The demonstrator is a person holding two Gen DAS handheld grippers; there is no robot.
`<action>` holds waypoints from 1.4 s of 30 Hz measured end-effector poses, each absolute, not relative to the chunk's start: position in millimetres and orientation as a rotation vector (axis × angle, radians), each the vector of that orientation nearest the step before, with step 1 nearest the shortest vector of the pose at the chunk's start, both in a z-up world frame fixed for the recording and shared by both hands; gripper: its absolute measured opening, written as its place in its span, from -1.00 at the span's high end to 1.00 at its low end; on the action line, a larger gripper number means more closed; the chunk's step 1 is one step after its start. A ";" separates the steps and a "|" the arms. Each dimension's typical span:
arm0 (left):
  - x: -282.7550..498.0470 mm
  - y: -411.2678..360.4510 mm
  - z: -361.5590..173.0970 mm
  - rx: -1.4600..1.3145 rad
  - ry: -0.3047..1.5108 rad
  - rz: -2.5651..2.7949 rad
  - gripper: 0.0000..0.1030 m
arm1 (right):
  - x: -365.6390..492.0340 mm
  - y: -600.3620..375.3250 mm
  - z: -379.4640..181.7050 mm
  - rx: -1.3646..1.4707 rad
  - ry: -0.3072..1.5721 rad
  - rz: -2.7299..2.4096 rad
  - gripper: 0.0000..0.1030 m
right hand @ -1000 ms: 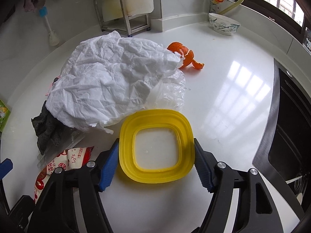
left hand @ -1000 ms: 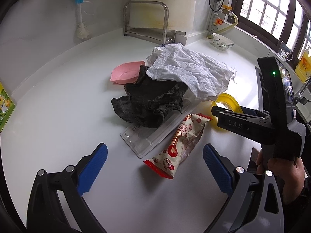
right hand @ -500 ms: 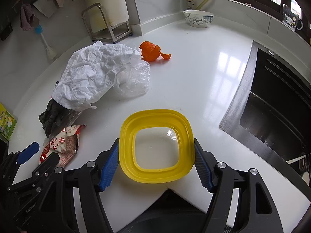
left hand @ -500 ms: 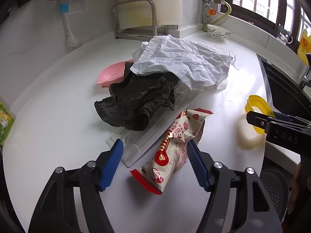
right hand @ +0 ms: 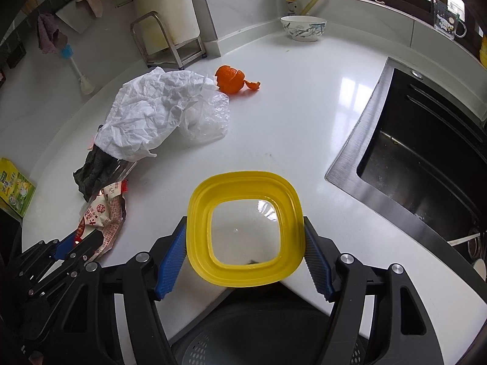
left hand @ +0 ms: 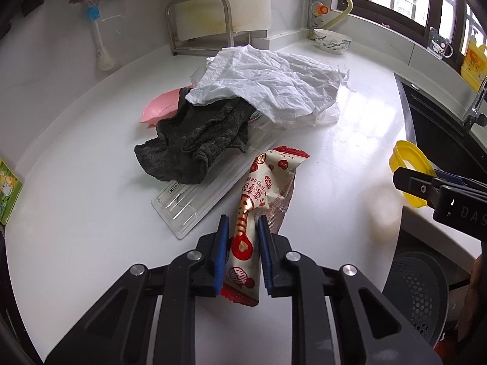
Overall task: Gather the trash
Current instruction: 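Carry lid and wrapper over the bin and open both grippers to drop them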
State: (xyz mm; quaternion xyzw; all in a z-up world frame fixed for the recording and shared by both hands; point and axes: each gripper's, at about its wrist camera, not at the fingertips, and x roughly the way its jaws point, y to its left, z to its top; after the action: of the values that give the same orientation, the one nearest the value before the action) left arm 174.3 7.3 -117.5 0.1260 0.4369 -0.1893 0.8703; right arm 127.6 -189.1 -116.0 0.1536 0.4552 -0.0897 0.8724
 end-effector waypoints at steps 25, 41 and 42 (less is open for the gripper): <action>23.9 -27.6 -89.5 0.265 1.018 -0.425 0.62 | -26.7 -201.3 -107.8 0.282 1.082 -0.047 -0.32; -16.0 -38.7 -117.6 0.216 1.079 -0.358 0.15 | -59.1 -220.8 -146.5 0.296 1.158 0.006 -0.38; -17.4 -37.2 -115.9 0.215 1.071 -0.347 -0.10 | -59.1 -222.0 -146.2 0.294 1.160 0.006 -0.38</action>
State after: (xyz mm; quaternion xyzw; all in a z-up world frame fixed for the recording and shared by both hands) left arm -17.4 -37.2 -115.9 0.1018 0.5068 -0.1641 0.8402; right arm -59.1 -222.0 -146.2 0.1385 0.5460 0.0027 0.8263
